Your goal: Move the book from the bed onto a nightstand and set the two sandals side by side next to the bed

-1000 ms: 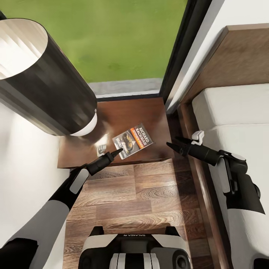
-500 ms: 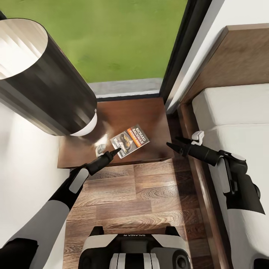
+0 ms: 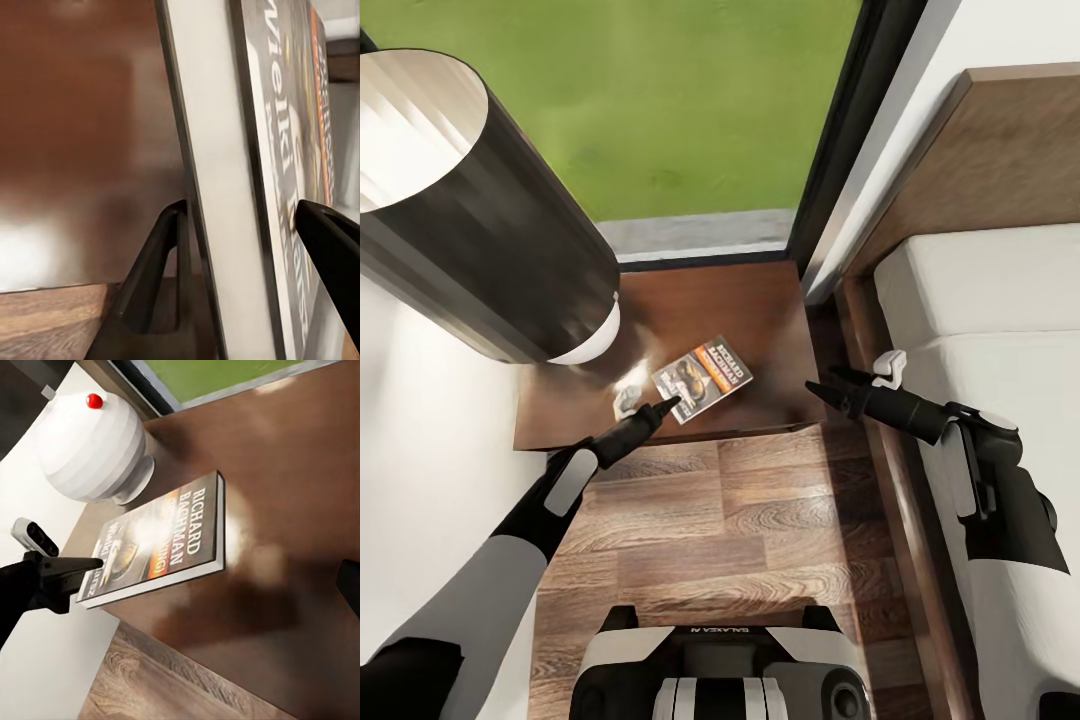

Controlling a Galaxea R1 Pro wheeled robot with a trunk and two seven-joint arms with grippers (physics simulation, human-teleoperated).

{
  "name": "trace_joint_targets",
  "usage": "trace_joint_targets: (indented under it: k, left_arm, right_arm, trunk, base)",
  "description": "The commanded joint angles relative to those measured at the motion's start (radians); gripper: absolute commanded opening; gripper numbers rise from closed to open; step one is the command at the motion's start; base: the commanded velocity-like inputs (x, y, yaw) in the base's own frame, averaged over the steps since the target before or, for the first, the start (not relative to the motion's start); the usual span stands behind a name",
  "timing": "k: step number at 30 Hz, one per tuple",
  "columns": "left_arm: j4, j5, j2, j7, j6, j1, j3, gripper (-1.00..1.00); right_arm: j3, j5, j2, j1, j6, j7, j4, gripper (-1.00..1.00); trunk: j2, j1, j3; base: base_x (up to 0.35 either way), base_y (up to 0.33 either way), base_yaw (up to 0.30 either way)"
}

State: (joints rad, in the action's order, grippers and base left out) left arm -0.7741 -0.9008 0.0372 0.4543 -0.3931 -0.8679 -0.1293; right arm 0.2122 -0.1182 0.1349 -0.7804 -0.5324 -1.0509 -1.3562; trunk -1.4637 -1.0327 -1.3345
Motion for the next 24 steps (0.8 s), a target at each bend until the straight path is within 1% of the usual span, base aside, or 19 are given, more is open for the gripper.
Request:
trace_joint_targets:
  k: [1, 5, 24]
  left_arm:
    - [-0.001, -0.011, 0.000, -0.001, -0.006, 0.000, -0.003, -1.00]
    - [-0.003, -0.015, -0.001, -0.003, -0.006, 0.000, -0.003, -1.00]
    - [-0.002, -0.018, 0.000, -0.005, -0.007, 0.000, -0.003, -1.00]
  right_arm:
    - [0.001, -0.006, 0.000, 0.000, -0.008, -0.001, 0.000, 1.00]
    - [0.001, -0.006, 0.000, 0.000, -0.008, -0.003, 0.000, 1.00]
    - [0.002, -0.006, 0.000, 0.000, -0.008, -0.003, -0.001, 1.00]
  trunk:
    - [0.000, 0.000, 0.000]
    - [0.000, 0.000, 0.000]
    - [-0.133, -0.073, -0.060]
  base:
    - [0.000, 0.000, 0.000]
    - [0.000, 0.000, 0.000]
    - [0.000, 0.000, 0.000]
